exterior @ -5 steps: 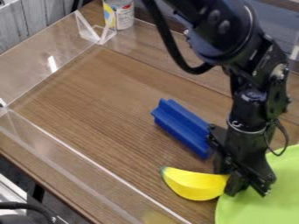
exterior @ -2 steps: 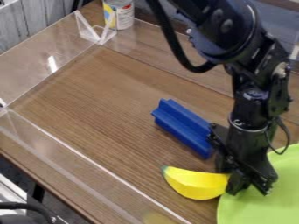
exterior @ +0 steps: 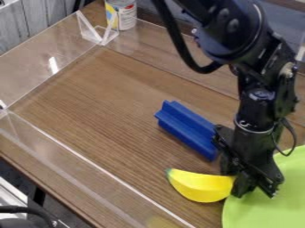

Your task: Put the banana in the green plate

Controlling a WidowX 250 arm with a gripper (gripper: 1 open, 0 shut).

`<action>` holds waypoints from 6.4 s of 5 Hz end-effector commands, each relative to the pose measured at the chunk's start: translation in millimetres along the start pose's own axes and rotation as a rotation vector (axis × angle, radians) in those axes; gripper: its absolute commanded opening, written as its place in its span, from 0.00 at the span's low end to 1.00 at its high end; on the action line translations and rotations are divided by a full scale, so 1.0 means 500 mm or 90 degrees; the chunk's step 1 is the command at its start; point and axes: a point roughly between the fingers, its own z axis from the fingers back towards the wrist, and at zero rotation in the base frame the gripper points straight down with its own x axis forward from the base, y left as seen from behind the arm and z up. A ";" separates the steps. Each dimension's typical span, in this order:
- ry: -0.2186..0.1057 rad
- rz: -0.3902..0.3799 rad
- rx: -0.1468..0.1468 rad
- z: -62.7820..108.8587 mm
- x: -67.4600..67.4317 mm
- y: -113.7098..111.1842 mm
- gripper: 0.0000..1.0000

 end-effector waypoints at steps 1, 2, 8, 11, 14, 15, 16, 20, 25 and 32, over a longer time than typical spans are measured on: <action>-0.008 -0.001 -0.001 0.006 0.007 0.007 0.00; -0.007 0.045 0.000 0.060 0.008 0.004 0.00; -0.036 0.215 0.008 0.236 -0.014 0.215 0.00; -0.022 0.145 -0.007 0.185 -0.014 0.076 0.00; -0.020 0.125 -0.006 0.152 -0.013 0.045 0.00; -0.020 0.126 -0.006 0.147 -0.015 0.053 0.00; -0.019 0.125 -0.005 0.143 -0.016 0.060 0.00; -0.016 0.122 -0.002 0.119 -0.019 0.084 0.00; -0.002 0.088 -0.009 0.090 -0.019 0.069 0.00; 0.011 -0.066 -0.016 0.023 0.025 -0.035 0.00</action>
